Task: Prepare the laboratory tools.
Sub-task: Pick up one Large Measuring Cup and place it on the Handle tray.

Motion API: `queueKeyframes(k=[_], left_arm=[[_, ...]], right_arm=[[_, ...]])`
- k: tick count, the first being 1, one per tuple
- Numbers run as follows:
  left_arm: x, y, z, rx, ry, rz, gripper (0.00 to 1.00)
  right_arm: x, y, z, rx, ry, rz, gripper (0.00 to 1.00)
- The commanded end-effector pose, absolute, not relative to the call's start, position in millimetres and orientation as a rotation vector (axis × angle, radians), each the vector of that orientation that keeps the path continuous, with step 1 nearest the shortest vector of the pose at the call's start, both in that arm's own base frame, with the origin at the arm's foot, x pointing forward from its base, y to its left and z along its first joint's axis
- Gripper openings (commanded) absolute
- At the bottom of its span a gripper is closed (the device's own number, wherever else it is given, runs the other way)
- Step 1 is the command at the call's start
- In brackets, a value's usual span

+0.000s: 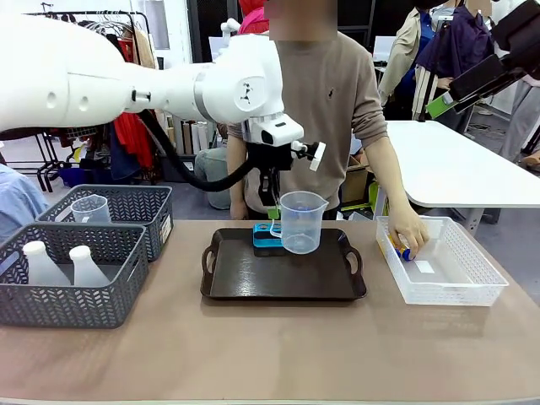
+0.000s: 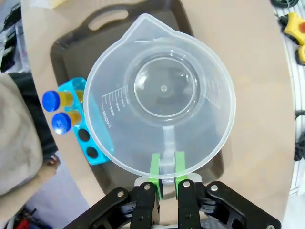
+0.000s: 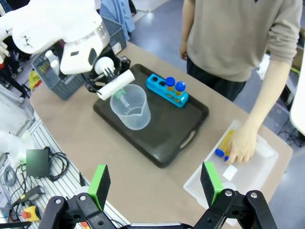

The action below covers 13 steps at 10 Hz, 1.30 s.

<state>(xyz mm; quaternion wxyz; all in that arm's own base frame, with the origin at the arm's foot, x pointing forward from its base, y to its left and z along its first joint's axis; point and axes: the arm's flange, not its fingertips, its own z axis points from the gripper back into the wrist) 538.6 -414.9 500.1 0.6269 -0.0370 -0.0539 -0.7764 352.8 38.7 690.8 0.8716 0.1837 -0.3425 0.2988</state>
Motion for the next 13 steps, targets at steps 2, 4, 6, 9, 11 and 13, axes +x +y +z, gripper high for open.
queueKeyframes(k=[2,4,6,9,11,13], left_arm=[[567,-445,467,-0.068,-0.125,-1.832,0.0],[583,-463,439,-0.058,-0.106,-1.848,0.0],[587,-472,421,-0.071,-0.106,-1.85,0.0],[592,-471,407,-0.075,-0.111,-1.843,0.0],[594,-471,402,-0.084,-0.112,-1.839,0.0],[594,-467,393,-0.075,-0.094,-1.841,0.0]], right_arm=[[353,39,691,0.399,-0.72,0.631,1.0],[353,39,691,0.399,-0.72,0.631,1.0],[353,39,691,0.399,-0.72,0.631,1.0],[353,39,691,0.399,-0.72,0.631,1.0],[353,39,691,0.399,-0.72,0.631,1.0],[353,39,691,0.399,-0.72,0.631,1.0]])
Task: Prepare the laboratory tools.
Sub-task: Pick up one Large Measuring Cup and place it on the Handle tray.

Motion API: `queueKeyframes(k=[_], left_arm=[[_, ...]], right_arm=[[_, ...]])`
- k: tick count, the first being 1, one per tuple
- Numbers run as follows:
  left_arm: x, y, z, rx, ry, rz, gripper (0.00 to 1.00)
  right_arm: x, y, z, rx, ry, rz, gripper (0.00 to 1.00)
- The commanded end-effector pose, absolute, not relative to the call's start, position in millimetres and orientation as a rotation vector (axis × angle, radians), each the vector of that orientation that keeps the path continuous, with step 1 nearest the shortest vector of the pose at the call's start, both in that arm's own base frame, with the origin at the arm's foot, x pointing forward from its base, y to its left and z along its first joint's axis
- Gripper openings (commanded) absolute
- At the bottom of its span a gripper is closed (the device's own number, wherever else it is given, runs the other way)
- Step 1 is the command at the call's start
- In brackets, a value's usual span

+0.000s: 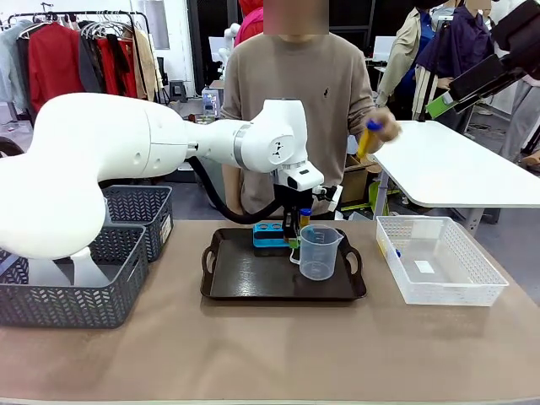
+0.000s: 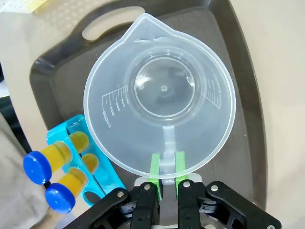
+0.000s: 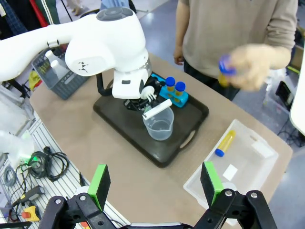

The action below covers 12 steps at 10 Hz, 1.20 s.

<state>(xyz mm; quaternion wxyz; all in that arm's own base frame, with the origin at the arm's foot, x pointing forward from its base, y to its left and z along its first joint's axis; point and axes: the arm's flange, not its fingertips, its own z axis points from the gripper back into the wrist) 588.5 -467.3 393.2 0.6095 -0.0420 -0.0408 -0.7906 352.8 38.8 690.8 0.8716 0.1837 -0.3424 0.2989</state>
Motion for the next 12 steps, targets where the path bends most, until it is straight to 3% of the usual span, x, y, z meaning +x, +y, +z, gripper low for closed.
queueKeyframes(k=[1,2,6,7,12], left_arm=[[594,-468,390,-0.075,-0.089,-1.837,0.0],[594,-468,389,-0.08,-0.088,-1.836,0.15],[586,-460,404,-0.085,-0.097,-1.814,0.92],[581,-452,417,-0.076,-0.111,-1.8,1.0],[548,-416,481,-0.081,-0.145,-1.732,1.0]], right_arm=[[353,39,691,0.399,-0.72,0.631,1.0],[353,39,691,0.399,-0.72,0.631,1.0],[353,39,691,0.399,-0.72,0.631,1.0],[353,39,691,0.399,-0.72,0.631,1.0],[353,39,691,0.399,-0.72,0.631,1.0]])
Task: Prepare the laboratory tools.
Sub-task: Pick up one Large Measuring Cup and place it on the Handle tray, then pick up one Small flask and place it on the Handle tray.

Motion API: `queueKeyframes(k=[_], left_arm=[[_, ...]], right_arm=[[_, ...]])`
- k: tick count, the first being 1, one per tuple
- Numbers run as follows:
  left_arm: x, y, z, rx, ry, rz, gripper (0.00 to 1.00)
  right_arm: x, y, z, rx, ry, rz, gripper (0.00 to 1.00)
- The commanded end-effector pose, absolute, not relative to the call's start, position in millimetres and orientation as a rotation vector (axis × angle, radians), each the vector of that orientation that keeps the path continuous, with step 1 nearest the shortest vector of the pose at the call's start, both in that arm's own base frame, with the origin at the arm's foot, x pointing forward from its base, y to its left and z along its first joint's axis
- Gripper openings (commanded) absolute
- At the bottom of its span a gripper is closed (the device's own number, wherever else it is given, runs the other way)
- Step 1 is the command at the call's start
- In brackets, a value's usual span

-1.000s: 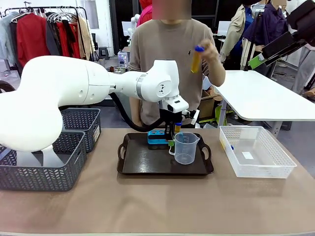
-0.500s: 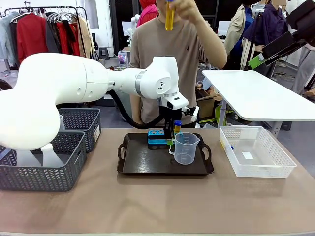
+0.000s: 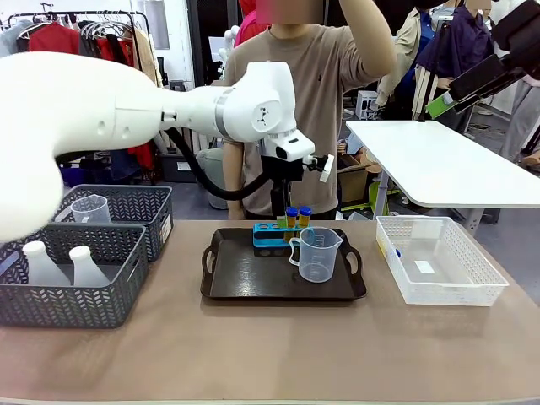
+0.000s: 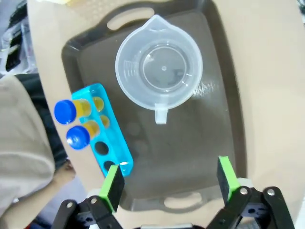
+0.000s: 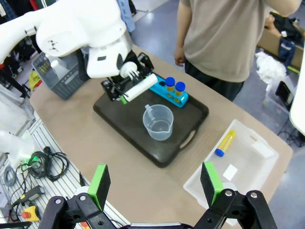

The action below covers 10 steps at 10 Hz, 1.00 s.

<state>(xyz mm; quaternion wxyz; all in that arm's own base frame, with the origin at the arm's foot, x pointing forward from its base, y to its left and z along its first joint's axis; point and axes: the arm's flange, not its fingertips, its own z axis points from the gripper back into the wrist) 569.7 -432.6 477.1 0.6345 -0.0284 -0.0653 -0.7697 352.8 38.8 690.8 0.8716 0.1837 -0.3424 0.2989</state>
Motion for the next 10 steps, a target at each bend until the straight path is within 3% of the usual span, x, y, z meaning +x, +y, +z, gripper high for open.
queueKeyframes(k=[1,5,10], left_arm=[[541,-410,492,-0.074,-0.156,-1.712,1.0],[525,-377,538,-0.01,-0.163,-1.666,1.0],[490,-306,646,0.126,-0.25,-1.24,1.0]], right_arm=[[353,39,691,0.399,-0.72,0.631,1.0],[353,39,691,0.399,-0.72,0.631,1.0],[353,39,691,0.399,-0.72,0.631,1.0]])
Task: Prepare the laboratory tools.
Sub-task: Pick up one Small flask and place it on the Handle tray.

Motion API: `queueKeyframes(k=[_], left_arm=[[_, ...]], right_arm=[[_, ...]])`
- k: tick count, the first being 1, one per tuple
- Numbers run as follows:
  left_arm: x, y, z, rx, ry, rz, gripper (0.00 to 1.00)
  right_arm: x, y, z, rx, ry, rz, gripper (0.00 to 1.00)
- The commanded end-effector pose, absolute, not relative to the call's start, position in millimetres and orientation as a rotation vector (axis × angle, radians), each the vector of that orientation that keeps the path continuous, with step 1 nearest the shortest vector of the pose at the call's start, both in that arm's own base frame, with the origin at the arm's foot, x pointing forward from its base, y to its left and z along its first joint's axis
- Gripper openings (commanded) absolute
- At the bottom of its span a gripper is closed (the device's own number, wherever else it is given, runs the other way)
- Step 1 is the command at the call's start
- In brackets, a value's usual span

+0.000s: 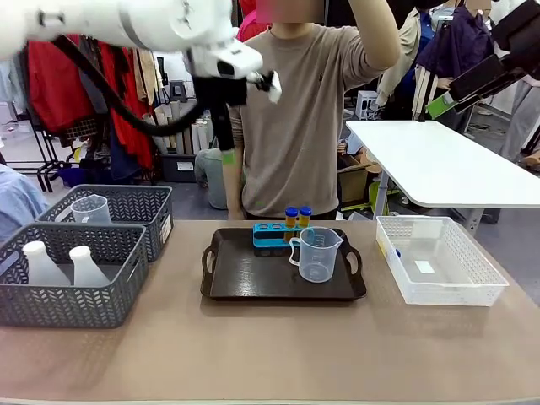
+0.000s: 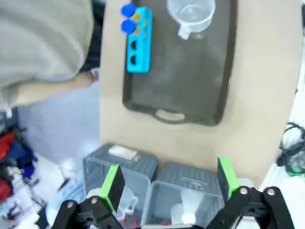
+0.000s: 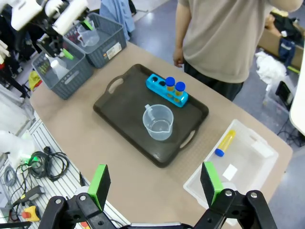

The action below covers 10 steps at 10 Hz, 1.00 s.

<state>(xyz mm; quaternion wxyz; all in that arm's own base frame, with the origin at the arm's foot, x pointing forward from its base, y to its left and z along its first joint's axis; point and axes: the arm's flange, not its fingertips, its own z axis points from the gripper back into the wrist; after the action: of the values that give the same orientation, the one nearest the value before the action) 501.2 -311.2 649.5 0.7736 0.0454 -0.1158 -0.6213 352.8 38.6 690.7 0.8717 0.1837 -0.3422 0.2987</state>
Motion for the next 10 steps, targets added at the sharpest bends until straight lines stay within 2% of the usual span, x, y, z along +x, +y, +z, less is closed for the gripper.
queueKeyframes(k=[1,3,4,6,8,9,10], left_arm=[[483,-297,667,0.136,-0.24,-1.155,1.0],[471,-275,700,0.155,-0.265,-0.972,1.0],[454,-261,722,0.208,-0.285,-0.813,1.0],[432,-236,744,0.288,-0.339,-0.656,1.0],[416,-213,755,0.291,-0.365,-0.61,1.0],[413,-211,751,0.242,-0.317,-0.703,1.0],[423,-222,769,0.271,-0.368,-0.634,1.0]], right_arm=[[353,39,691,0.399,-0.72,0.631,1.0],[353,39,691,0.399,-0.72,0.631,1.0],[353,39,691,0.399,-0.72,0.631,1.0],[353,39,691,0.399,-0.72,0.631,1.0],[353,39,691,0.399,-0.72,0.631,1.0],[353,39,691,0.399,-0.72,0.631,1.0],[353,39,691,0.399,-0.72,0.631,1.0]])
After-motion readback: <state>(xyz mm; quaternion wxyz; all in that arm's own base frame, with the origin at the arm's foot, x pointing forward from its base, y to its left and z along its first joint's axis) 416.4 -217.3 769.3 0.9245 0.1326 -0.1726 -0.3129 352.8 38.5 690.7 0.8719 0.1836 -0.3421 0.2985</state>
